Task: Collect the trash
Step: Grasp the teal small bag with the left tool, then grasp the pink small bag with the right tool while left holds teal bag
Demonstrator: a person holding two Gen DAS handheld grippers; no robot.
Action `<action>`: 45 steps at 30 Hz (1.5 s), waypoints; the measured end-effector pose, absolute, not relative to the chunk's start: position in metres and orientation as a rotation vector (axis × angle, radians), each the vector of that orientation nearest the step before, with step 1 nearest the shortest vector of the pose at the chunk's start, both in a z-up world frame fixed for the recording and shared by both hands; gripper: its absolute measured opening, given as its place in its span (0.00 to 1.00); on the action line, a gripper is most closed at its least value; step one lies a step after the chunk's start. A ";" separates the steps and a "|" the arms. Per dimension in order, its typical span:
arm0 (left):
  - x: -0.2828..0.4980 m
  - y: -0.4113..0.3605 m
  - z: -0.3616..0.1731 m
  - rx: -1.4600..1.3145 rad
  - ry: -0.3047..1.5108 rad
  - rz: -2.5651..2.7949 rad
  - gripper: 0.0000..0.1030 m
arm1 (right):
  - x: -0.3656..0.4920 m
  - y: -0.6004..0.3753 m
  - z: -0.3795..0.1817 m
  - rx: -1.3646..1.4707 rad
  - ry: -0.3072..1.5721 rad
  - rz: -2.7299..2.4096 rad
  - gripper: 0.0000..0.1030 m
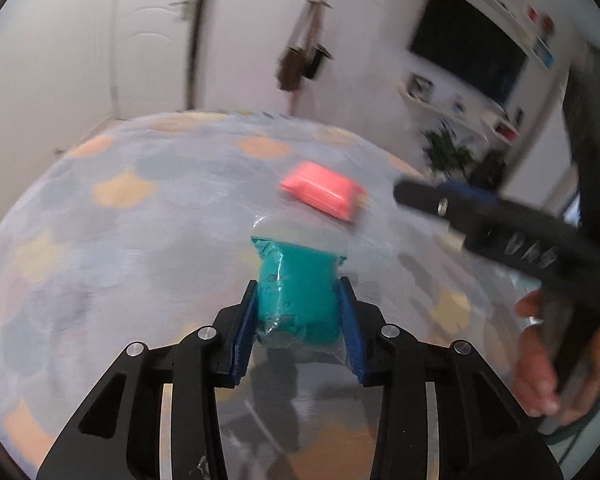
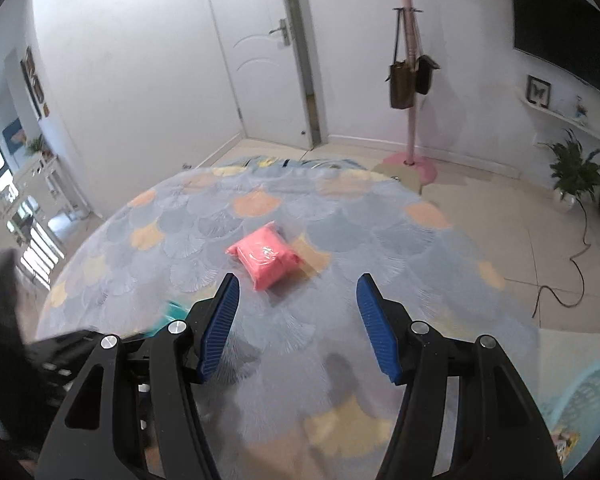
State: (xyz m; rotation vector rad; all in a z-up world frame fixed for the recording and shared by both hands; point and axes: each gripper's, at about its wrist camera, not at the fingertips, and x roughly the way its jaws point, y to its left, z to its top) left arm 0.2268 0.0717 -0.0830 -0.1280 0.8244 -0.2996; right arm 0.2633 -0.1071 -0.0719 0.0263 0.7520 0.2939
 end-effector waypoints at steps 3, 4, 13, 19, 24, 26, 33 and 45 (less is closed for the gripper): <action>0.224 0.091 -0.082 -0.139 0.791 -0.222 0.36 | 0.276 -0.093 -0.086 -0.029 0.773 0.306 0.62; 0.223 0.097 -0.083 -0.153 0.781 -0.210 0.36 | 0.280 -0.089 -0.090 -0.045 0.780 0.310 0.64; 0.222 0.102 -0.086 -0.187 0.789 -0.213 0.36 | 0.311 -0.063 -0.110 -0.135 0.839 0.313 0.71; 0.223 0.101 -0.085 -0.200 0.788 -0.219 0.36 | 0.322 -0.057 -0.110 -0.130 0.848 0.329 0.71; 0.223 0.101 -0.086 -0.199 0.790 -0.219 0.36 | 0.321 -0.054 -0.114 -0.135 0.864 0.340 0.71; 0.224 0.102 -0.086 -0.200 0.792 -0.219 0.36 | 0.320 -0.056 -0.113 -0.131 0.856 0.339 0.50; 0.222 0.102 -0.088 -0.203 0.788 -0.220 0.36 | 0.312 -0.057 -0.111 -0.128 0.823 0.342 0.35; 0.203 0.081 -0.075 -0.183 0.765 -0.311 0.36 | 0.247 -0.105 -0.085 0.022 0.691 0.295 0.34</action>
